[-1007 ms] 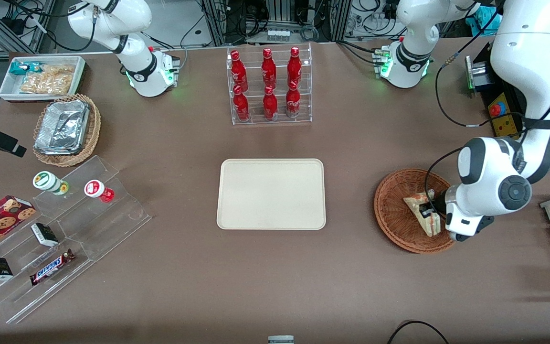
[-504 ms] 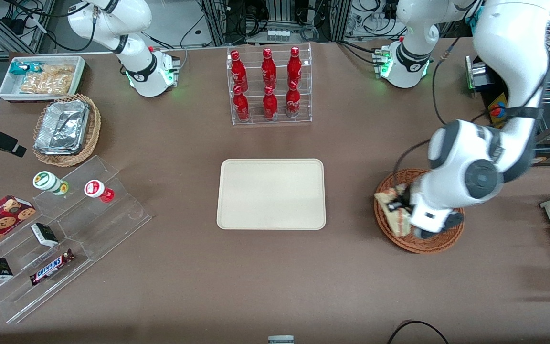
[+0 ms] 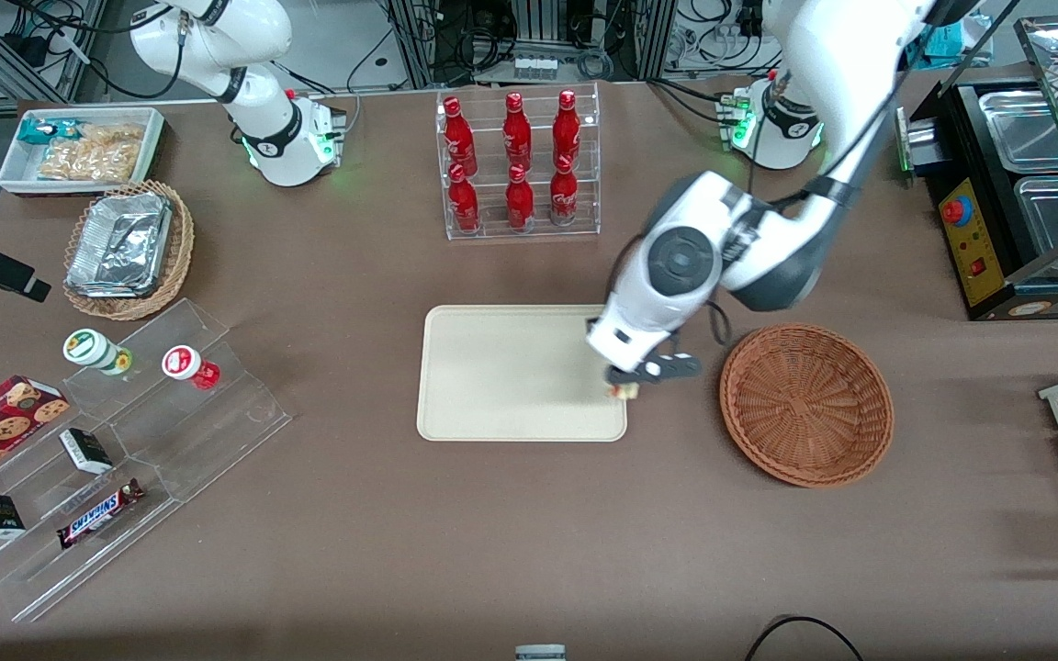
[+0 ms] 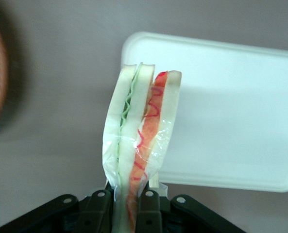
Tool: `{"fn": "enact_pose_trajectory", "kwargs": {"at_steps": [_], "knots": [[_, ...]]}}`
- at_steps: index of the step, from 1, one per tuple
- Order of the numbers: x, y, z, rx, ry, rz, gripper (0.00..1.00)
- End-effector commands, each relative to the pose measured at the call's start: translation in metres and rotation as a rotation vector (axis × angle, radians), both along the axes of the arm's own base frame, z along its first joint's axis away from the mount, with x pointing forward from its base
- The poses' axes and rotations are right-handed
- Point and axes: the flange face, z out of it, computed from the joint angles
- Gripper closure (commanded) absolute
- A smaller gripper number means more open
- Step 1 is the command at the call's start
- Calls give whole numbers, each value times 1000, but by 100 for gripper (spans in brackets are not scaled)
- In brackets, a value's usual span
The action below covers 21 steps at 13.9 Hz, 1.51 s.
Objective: Place sandwich from basket to tray
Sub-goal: 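Lift the sandwich with the left gripper and carry it toward the cream tray, then lower the sandwich onto the tray center and open the left gripper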
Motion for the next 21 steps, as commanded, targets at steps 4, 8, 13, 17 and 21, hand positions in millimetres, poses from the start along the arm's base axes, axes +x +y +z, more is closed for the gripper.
{"fn": "enact_pose_trajectory", "kwargs": {"at_steps": [4,8,13,17,21], "knots": [[1,-67,-33,-13,21,-5,79],[6,-75,-63,25,12,-4,79],[-6,-102,-88,65,-16,4,78],[-10,-108,-98,60,-15,-1,76],[-8,-110,-99,42,-27,17,61]]}}
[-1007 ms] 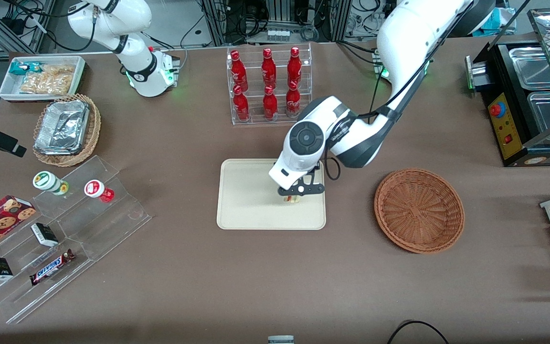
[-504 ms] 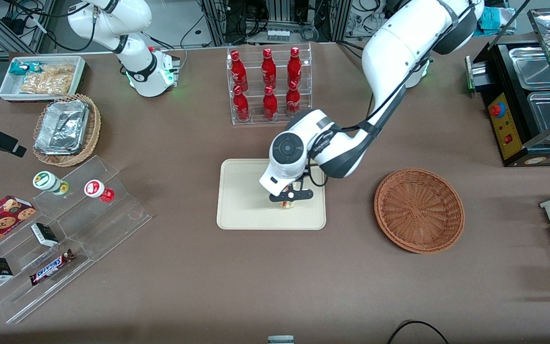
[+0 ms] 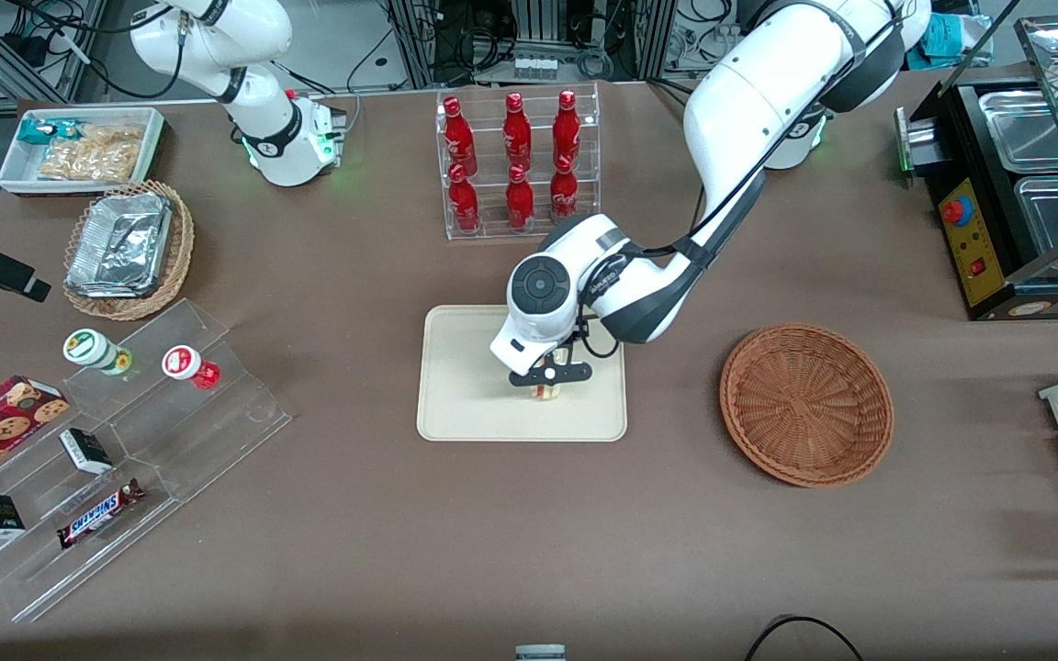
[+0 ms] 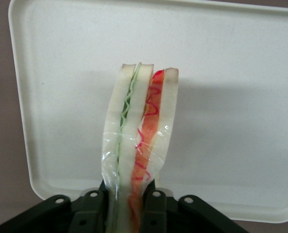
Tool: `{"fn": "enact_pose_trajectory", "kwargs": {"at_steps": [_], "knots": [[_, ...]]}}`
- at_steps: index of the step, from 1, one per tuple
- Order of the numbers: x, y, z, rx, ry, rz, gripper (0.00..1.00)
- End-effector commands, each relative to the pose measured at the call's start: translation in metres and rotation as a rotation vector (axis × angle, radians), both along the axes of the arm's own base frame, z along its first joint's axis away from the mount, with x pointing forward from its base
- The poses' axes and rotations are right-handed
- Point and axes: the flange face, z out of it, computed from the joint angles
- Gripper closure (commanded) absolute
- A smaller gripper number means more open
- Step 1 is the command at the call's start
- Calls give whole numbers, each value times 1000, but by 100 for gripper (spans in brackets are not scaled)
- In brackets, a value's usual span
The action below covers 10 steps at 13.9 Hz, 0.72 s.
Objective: Place sandwich from basket to tray
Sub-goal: 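Lower the sandwich onto the tray center and open the left gripper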
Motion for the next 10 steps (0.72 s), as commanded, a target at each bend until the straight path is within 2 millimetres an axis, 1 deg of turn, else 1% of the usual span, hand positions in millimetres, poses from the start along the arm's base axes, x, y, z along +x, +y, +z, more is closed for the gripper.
{"fn": "enact_pose_trajectory", "kwargs": {"at_steps": [1,2,4,5,6,7,8,10], "knots": [[4,-7,2,-1,-29,27,57],[4,-7,3,-2,-31,27,52],[5,-7,4,-1,-33,44,51],[5,-7,4,1,-33,45,47],[5,-7,6,0,-35,46,28],[8,-5,10,-3,-43,51,0],[17,1,19,-2,-63,64,0],[39,17,51,2,-108,99,0]]}}
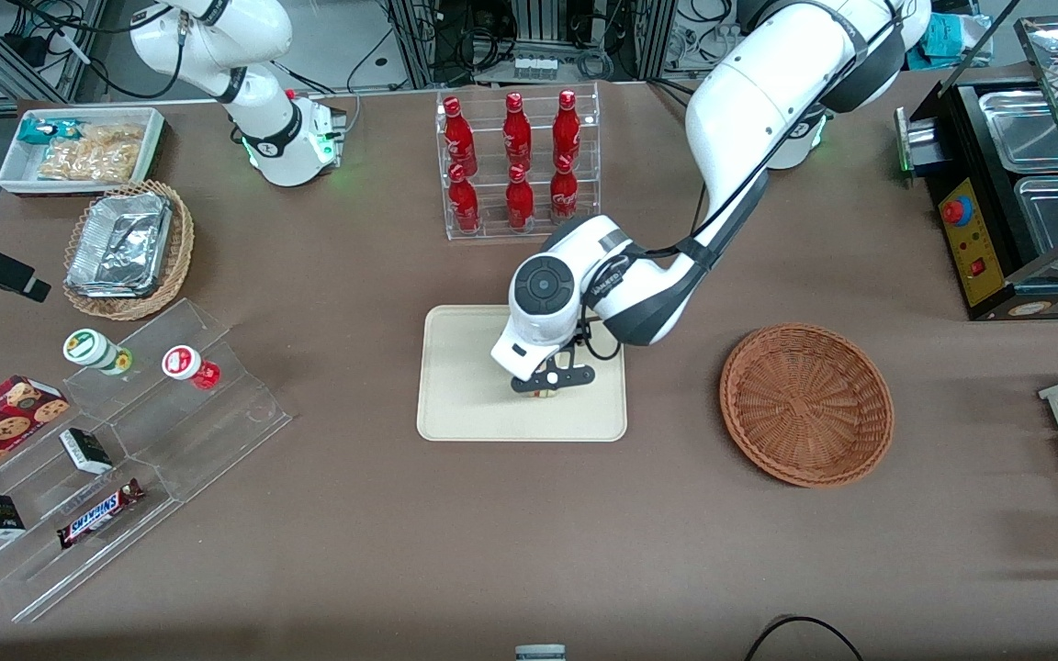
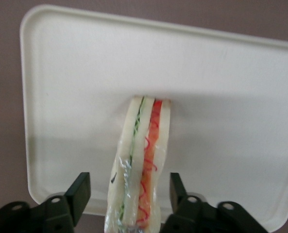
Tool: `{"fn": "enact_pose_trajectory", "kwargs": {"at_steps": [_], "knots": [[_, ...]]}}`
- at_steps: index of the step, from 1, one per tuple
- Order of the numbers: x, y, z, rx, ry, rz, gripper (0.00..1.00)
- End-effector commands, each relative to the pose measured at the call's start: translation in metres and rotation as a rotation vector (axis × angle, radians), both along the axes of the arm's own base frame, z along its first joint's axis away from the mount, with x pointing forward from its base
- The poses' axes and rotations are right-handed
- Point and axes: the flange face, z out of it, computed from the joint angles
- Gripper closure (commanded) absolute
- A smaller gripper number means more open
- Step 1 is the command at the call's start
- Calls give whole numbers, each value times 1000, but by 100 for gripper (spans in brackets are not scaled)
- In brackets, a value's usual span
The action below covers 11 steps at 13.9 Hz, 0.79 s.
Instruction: Place sandwich from basket to tray
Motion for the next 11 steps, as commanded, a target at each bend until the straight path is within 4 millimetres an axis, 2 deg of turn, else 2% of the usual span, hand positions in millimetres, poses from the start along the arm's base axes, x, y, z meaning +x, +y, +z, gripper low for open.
{"fn": "enact_pose_trajectory", "kwargs": {"at_steps": [1,3,6,8,9,11], "knots": [[25,18,51,19,-77,47,0],[45,41,86,28,-139,87,0],[59,82,131,85,-171,115,0],[77,136,161,116,-146,89,0],[86,171,178,121,-127,84,0],[94,228,206,112,-73,50,0]]}}
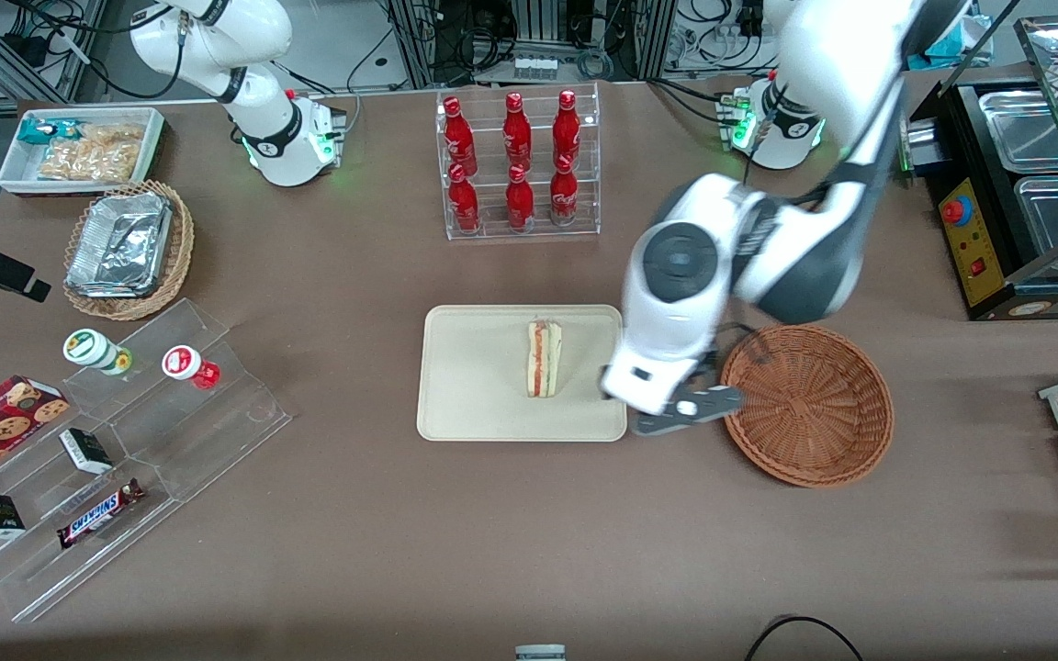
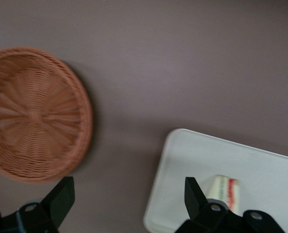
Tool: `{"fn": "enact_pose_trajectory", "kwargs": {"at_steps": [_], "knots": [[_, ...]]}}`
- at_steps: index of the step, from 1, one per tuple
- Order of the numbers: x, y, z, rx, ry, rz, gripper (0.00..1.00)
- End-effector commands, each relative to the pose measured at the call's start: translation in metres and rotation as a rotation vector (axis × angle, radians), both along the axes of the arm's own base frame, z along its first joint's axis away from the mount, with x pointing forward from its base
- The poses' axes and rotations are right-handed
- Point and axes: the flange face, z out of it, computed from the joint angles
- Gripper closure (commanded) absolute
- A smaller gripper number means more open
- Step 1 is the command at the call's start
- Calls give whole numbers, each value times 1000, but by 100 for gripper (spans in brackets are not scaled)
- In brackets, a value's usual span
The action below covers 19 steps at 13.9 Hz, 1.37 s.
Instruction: Place sandwich from basket to tray
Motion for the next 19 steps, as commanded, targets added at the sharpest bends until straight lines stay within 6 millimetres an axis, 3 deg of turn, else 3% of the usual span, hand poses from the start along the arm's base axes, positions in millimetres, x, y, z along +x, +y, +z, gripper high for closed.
{"fn": "enact_pose_trajectory", "kwargs": {"at_steps": [1,5,12,19], "knots": [[6,88,41,-17,76,-53,0],[6,197,83,-38,144,-117,0],[-15,330,119,-64,226,-198,0],[-27,319,137,-83,230,-124,0]]}}
